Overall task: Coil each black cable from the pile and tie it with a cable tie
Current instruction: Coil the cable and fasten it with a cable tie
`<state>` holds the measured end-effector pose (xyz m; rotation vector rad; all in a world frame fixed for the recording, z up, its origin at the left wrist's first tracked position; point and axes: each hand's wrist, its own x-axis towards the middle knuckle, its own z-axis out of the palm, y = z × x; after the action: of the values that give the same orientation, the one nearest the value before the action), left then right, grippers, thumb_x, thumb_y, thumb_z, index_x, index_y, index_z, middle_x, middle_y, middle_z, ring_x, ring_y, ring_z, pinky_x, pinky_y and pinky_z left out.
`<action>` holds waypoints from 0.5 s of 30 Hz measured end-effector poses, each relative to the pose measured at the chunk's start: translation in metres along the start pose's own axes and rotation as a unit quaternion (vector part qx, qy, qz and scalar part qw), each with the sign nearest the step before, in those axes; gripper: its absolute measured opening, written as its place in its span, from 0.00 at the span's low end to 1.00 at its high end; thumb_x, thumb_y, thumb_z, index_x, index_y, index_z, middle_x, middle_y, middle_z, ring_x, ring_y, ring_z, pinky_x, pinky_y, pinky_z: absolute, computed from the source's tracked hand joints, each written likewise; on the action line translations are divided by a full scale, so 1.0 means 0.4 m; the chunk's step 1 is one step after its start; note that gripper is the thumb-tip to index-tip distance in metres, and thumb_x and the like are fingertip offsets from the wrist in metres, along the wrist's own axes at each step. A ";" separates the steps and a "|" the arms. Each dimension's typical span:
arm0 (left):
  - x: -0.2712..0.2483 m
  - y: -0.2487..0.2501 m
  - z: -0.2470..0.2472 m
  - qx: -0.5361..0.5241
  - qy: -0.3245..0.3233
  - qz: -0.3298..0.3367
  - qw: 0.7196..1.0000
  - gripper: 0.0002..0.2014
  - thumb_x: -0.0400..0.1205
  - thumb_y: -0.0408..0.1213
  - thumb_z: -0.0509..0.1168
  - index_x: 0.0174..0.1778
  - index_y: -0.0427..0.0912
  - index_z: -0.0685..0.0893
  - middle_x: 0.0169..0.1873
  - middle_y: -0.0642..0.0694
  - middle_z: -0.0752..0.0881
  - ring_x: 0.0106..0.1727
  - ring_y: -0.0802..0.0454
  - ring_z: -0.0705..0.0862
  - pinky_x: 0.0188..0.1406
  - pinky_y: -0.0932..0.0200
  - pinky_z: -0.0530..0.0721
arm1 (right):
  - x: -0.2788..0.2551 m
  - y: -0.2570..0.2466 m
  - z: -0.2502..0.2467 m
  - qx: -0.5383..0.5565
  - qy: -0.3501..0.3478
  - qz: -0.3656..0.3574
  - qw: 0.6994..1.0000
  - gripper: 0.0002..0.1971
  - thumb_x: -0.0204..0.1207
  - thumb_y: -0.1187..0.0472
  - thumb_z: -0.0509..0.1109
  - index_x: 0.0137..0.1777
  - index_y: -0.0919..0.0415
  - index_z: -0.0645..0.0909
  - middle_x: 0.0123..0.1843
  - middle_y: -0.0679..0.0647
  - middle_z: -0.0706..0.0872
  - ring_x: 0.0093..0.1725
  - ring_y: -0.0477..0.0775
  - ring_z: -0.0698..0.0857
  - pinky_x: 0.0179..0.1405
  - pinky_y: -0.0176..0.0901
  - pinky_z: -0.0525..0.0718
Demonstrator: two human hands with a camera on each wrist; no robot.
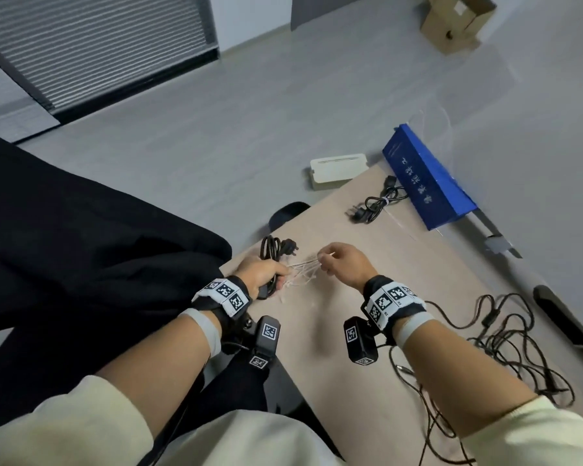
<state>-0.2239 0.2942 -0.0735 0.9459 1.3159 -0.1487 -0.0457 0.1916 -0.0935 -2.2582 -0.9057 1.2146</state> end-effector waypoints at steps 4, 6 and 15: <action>0.031 -0.002 -0.049 -0.065 0.070 0.018 0.995 0.13 0.73 0.27 0.76 0.23 0.34 0.83 0.19 0.40 0.81 0.19 0.47 0.76 0.20 0.62 0.74 | 0.052 -0.028 0.047 -0.096 0.003 0.001 0.995 0.05 0.78 0.60 0.71 0.50 0.52 0.88 0.50 0.50 0.90 0.50 0.53 0.87 0.52 0.44 0.84; 0.043 -0.013 -0.067 -0.103 0.085 0.014 0.991 0.11 0.74 0.25 0.76 0.28 0.34 0.82 0.19 0.42 0.81 0.16 0.52 0.78 0.16 0.65 0.74 | 0.079 -0.041 0.083 -0.128 -0.005 -0.001 0.992 0.06 0.78 0.60 0.71 0.51 0.53 0.88 0.53 0.51 0.91 0.52 0.54 0.88 0.48 0.41 0.81; 0.039 -0.068 -0.091 -0.091 0.063 0.021 0.994 0.16 0.72 0.30 0.77 0.20 0.33 0.81 0.18 0.40 0.80 0.19 0.48 0.75 0.23 0.61 0.75 | 0.127 -0.078 0.166 -0.184 0.045 0.073 0.979 0.11 0.74 0.48 0.71 0.43 0.55 0.87 0.45 0.55 0.90 0.44 0.58 0.87 0.39 0.43 0.79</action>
<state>-0.2627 0.3073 -0.0988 0.8378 1.3990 0.0637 -0.0920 0.2533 -0.1382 -2.6909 -1.0134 1.0624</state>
